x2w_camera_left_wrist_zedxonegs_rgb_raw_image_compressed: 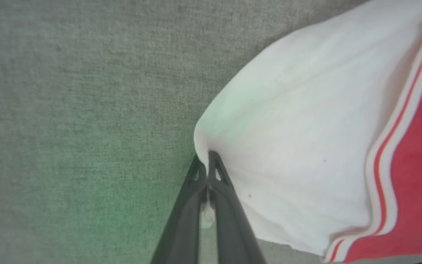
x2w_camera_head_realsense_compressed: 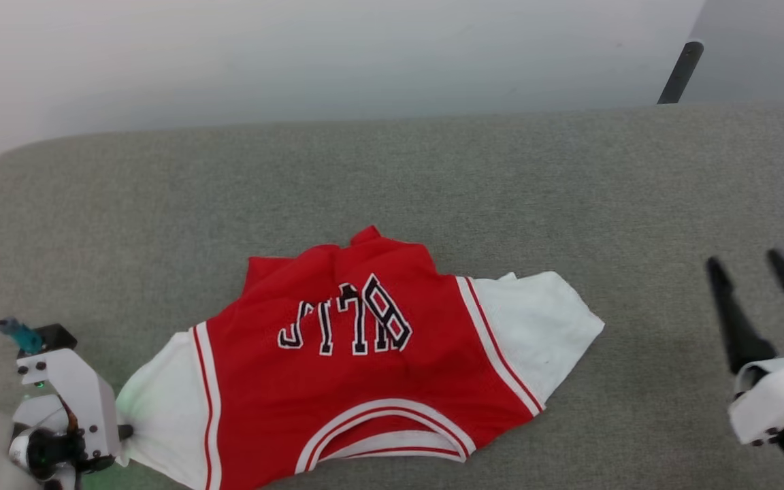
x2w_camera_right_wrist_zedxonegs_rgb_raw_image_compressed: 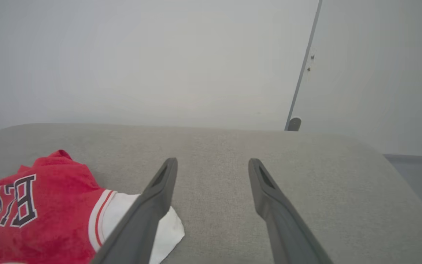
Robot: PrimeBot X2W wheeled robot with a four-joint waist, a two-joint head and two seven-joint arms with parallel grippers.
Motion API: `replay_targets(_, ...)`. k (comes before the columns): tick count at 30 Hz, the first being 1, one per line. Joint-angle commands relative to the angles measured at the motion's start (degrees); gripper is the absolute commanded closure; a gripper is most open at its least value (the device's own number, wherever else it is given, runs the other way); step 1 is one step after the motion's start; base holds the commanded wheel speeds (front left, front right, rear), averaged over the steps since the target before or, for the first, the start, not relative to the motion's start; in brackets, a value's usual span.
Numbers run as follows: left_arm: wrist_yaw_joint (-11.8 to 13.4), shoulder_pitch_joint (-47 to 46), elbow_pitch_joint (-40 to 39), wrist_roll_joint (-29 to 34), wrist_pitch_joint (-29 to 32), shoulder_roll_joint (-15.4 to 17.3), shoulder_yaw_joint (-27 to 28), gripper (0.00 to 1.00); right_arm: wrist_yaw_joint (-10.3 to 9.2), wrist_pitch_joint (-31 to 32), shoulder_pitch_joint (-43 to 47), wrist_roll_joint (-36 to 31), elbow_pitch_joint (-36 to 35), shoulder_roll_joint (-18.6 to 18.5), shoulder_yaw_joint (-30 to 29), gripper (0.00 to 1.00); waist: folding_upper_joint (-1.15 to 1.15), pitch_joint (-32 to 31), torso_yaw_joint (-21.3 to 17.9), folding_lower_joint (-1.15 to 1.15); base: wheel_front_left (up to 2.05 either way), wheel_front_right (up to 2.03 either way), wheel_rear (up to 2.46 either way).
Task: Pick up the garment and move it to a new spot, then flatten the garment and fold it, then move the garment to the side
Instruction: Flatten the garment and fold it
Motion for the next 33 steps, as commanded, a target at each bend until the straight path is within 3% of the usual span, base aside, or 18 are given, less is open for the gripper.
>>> replay_targets(1,-0.57,1.96,1.95,-0.26,0.70,-2.83,-1.79,1.00,-0.06,3.19,-0.65,1.75,0.48,-0.69,1.24,0.00,0.00,0.10,0.43,0.00,0.00,0.00,0.00)
replay_targets(8,-1.44,-0.28,2.13,-0.57,-0.62,-4.39,-3.11,1.00,-0.06,19.14,-4.33,7.50,5.96,-4.66,5.53,0.00,0.00,1.07,2.71,0.00,0.00,0.00,0.00)
replay_targets(15,-1.83,-2.87,1.57,-0.30,-1.33,-6.58,-5.00,1.00,-0.06,27.16,-10.19,11.07,15.09,-7.08,7.55,0.00,0.00,2.67,5.19,0.00,0.00,0.00,0.00)
replay_targets(28,-1.92,-6.07,1.45,-1.53,-2.96,-8.03,-7.82,1.00,-0.06,32.60,-19.40,11.99,34.58,-6.47,13.39,0.00,0.00,5.16,7.49,0.00,0.00,0.00,0.00)
replay_targets(30,-1.93,-6.13,1.37,-1.86,-3.09,-8.00,-8.23,1.00,-0.06,33.33,-19.90,12.35,37.14,-5.93,13.97,1.00,0.00,5.11,7.45,0.00,0.00,0.00,0.00)
replay_targets(33,-1.94,-6.34,1.33,-2.48,-3.27,-7.84,-8.77,1.00,-0.06,34.09,-20.89,12.35,39.76,-6.33,14.47,1.00,0.00,4.72,7.26,0.00,0.00,0.00,0.00)
